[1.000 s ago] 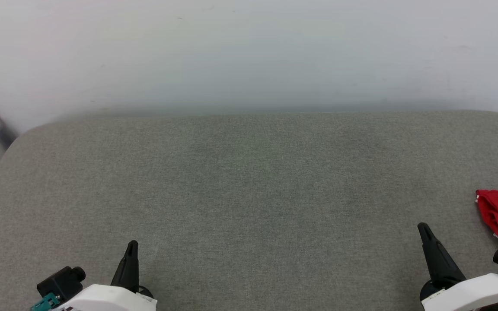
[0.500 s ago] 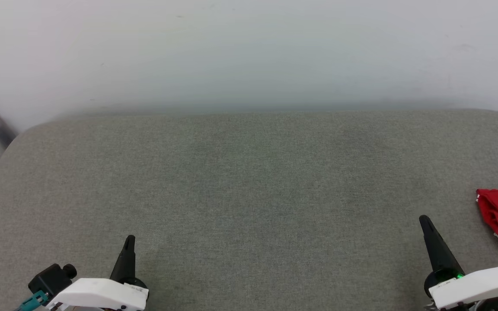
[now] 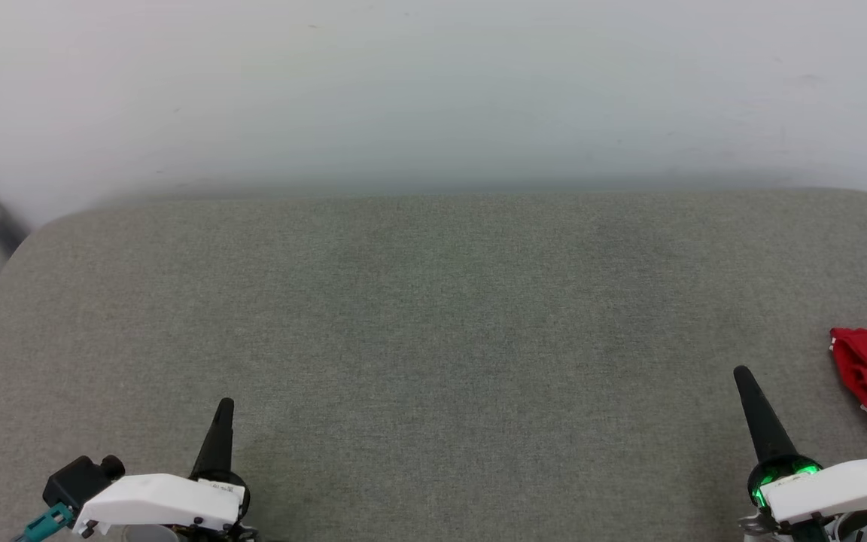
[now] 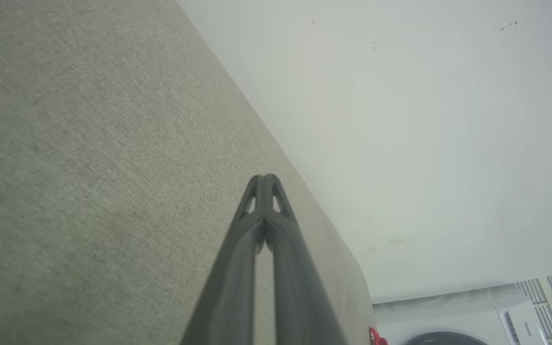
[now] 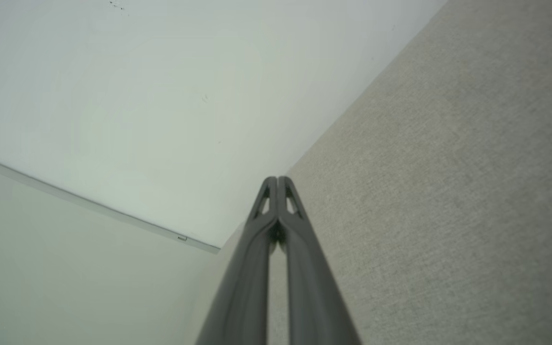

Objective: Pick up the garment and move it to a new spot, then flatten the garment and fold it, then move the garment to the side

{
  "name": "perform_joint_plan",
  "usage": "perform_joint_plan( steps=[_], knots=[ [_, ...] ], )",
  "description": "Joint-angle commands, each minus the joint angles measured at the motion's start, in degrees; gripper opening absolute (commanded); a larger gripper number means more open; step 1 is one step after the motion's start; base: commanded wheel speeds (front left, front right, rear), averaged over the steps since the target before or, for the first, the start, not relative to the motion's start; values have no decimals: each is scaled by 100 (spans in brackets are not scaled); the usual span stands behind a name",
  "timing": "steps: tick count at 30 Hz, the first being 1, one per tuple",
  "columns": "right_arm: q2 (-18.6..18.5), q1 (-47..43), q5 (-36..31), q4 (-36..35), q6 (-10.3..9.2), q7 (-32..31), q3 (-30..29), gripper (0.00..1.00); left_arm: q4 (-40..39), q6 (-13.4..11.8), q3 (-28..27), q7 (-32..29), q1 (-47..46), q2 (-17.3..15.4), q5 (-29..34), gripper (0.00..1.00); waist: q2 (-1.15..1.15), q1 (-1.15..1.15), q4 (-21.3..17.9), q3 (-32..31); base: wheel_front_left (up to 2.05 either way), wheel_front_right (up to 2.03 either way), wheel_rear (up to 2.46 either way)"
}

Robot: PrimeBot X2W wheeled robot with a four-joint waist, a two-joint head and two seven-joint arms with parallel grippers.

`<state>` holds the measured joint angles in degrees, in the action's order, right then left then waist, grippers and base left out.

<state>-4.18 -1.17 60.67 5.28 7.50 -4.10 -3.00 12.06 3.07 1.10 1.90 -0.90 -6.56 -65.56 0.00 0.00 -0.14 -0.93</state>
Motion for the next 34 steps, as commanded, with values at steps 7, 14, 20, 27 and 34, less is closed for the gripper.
perform_joint_plan(
  steps=[7,14,20,27,34],
  knots=[
    [-38,233,575,108,0,-23,-34,0,-3,94,-149,-138,-211,55,-456,0,0,0,2,13,0,0,0],
    [-33,316,988,222,0,-28,-56,0,28,154,-243,-243,-260,98,-792,0,0,0,3,25,0,0,0],
    [-28,380,1316,316,0,-39,-74,0,53,197,-315,-330,-307,133,-1063,0,0,0,4,35,0,0,0],
    [-22,439,1628,403,-1,-53,-93,0,73,235,-387,-414,-352,167,-1322,0,0,0,6,45,0,0,0],
    [-13,511,1973,502,-1,-71,-113,0,101,280,-465,-497,-396,213,-1602,0,0,0,7,57,0,0,0]
  ],
)
